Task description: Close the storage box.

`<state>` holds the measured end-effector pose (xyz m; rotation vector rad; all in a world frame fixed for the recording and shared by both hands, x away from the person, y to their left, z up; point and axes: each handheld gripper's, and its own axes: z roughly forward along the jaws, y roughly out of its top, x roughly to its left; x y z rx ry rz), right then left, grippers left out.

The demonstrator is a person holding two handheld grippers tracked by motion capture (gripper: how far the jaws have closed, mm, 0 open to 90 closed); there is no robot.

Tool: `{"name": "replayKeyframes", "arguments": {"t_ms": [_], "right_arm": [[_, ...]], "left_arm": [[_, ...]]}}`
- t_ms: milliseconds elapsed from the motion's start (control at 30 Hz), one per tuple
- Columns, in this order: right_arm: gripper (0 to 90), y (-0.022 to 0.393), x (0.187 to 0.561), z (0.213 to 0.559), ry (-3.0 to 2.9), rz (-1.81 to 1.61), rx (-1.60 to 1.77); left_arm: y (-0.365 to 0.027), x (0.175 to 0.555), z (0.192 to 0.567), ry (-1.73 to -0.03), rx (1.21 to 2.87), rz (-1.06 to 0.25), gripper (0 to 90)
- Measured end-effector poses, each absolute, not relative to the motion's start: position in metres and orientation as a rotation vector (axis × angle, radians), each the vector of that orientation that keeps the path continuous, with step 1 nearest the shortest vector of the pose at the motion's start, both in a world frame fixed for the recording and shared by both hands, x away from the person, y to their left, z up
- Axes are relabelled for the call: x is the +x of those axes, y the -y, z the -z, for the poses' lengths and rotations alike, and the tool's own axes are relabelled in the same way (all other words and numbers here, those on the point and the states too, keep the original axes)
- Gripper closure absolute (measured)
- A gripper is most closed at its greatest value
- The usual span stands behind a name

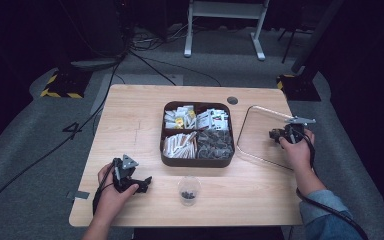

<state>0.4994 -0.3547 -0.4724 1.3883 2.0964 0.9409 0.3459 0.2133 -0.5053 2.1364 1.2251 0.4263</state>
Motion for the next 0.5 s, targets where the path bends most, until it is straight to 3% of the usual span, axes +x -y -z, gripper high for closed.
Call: {"name": "replayKeyframes", "arguments": {"t_ms": [500], "right_arm": [[58.8, 0.36, 0.496, 0.439, -2.046, -1.034, 1.352]], "left_arm": [[-0.213, 0.346, 0.505, -1.225, 2.135, -0.427, 0.4]]}}
